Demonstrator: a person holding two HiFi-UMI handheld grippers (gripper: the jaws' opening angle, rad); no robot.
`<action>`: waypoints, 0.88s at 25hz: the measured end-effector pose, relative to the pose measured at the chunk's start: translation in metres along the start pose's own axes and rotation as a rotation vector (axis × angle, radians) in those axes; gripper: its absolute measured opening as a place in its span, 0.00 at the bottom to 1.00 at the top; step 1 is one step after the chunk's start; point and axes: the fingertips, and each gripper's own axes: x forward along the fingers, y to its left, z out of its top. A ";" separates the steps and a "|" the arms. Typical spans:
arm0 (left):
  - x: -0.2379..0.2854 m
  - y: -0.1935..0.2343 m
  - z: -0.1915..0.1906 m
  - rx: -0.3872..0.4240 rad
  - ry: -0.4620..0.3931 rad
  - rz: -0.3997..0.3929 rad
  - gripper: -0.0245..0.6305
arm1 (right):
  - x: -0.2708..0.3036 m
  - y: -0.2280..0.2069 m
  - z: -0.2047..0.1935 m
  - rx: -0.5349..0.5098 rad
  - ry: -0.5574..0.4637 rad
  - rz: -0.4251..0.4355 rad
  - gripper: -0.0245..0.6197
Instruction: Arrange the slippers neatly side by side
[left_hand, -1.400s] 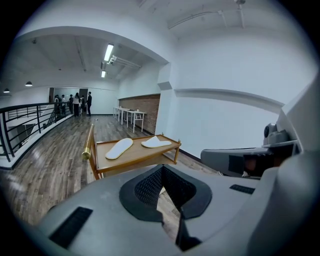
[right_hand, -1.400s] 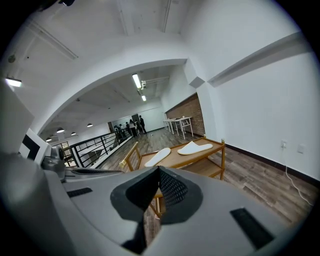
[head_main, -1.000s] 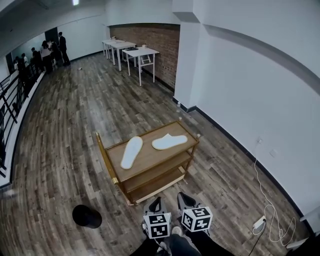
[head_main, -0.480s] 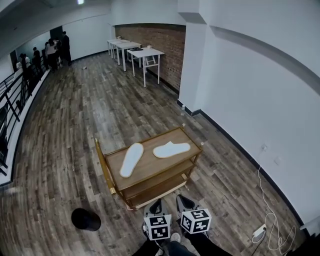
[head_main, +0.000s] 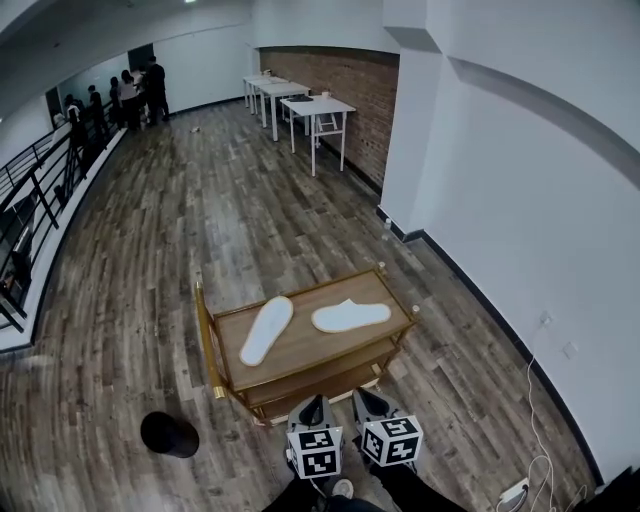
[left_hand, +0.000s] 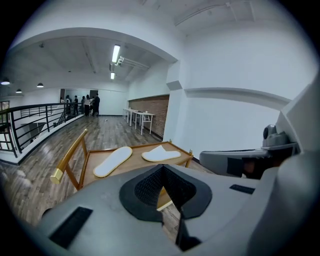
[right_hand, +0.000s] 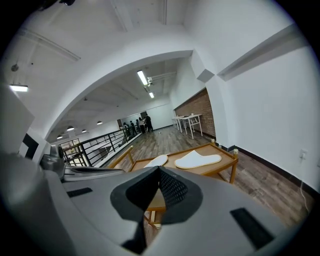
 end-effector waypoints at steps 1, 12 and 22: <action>0.002 -0.002 0.002 -0.003 -0.005 0.006 0.04 | 0.001 -0.003 0.002 -0.004 -0.001 0.006 0.04; 0.029 -0.019 0.016 -0.031 -0.004 0.052 0.04 | 0.012 -0.036 0.016 -0.006 0.000 0.046 0.04; 0.063 0.007 0.040 -0.047 -0.007 0.061 0.04 | 0.056 -0.039 0.036 -0.017 0.006 0.058 0.04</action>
